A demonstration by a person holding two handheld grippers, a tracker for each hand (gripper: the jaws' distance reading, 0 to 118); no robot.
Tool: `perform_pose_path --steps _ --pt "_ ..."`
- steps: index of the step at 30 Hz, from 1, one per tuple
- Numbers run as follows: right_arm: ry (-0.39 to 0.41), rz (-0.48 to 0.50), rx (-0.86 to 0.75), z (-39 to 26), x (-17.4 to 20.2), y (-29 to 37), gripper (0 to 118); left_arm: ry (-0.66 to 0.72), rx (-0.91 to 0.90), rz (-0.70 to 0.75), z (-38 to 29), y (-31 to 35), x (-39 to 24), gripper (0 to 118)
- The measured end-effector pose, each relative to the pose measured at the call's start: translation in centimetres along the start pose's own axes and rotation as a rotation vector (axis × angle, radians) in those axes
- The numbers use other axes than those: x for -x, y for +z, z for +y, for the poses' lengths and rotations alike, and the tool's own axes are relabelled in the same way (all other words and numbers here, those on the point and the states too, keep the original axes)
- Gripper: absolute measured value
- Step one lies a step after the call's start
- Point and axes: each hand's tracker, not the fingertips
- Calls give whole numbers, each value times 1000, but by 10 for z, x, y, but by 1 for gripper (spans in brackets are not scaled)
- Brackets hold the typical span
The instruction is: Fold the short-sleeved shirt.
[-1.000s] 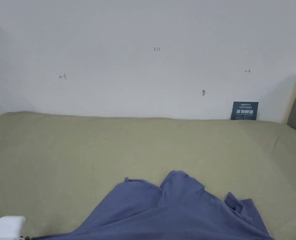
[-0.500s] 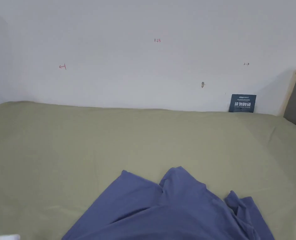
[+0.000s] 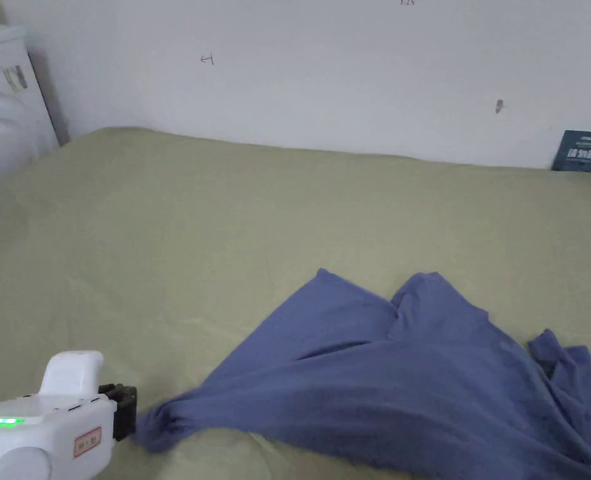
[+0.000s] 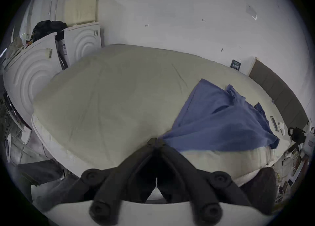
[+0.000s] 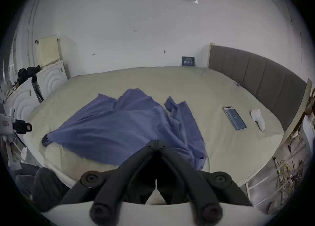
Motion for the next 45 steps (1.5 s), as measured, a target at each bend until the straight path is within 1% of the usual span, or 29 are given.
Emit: perform_pose_path --steps 4,7,8,10,11,12,13,15,16,19,20,22,23,24,25,26,27,29,33,35,37,39,40,41,42,43,44,45 --pt "-31 51 11 -10 19 1 0 -21 60 4 -10 -9 8 0" --pt "-30 65 18 -11 29 0 0 42 127 -38 -10 -24 18 2" --pt "-26 73 26 -11 31 -2 0 61 121 -35 -6 -35 21 14" --pt "-20 83 33 -12 32 -5 0 37 157 -12 0 -52 24 96" --pt "-14 84 39 -12 33 -7 0 18 194 23 0 -64 26 116" --pt "-10 85 41 -12 33 -8 0 19 206 26 3 -78 26 116" --pt "-6 86 43 -12 33 -9 0 22 214 50 4 -88 27 116" --pt "1 85 50 -12 32 -13 0 1 282 40 6 -107 26 116" --pt "8 78 57 -12 31 -15 0 -6 278 39 4 -115 22 115" --pt "14 71 83 -11 28 -25 0 -111 282 100 6 -127 11 112" --pt "21 68 92 -10 28 -29 0 -95 283 82 2 -128 10 111" --pt "25 64 105 -8 26 -38 0 -100 274 79 2 -117 6 101" --pt "25 71 115 -5 23 -45 0 -124 255 47 2 -110 5 88" --pt "31 72 121 -1 22 -51 0 -137 242 43 1 -103 4 55" --pt "50 74 128 5 22 -61 0 -151 222 -2 0 -99 2 15" --pt "74 84 132 14 20 -73 0 -143 212 -24 -3 -97 0 2" --pt "83 85 132 23 18 -86 0 -146 247 2 -5 -99 -3 2" --pt "94 95 131 50 12 -116 0 -159 240 -1 -8 -99 -5 2" --pt "133 117 164 106 -1 -199 0 -111 252 -10 -5 -107 0 2" --pt "200 119 228 128 -2 -245 0 -85 255 -19 -2 -104 -1 2" --pt "240 103 272 141 -2 -284 0 -67 259 -24 -1 -104 -2 2" --pt "236 105 339 147 -6 -320 2 -59 258 -19 -2 -105 -3 2" --pt "224 98 374 147 -8 -335 20 -53 262 -20 1 -108 -4 2" --pt "225 90 413 146 -10 -346 60 -52 266 -20 1 -108 -5 2" --pt "236 90 462 144 -12 -356 111 -53 267 -21 1 -109 -5 2" --pt "251 87 532 139 -12 -367 116 -49 270 -26 1 -110 -4 2" --pt "271 79 529 133 -12 -369 111 -46 274 -27 3 -113 -1 2" --pt "297 72 528 128 -8 -374 109 -44 277 -29 4 -113 -1 2"
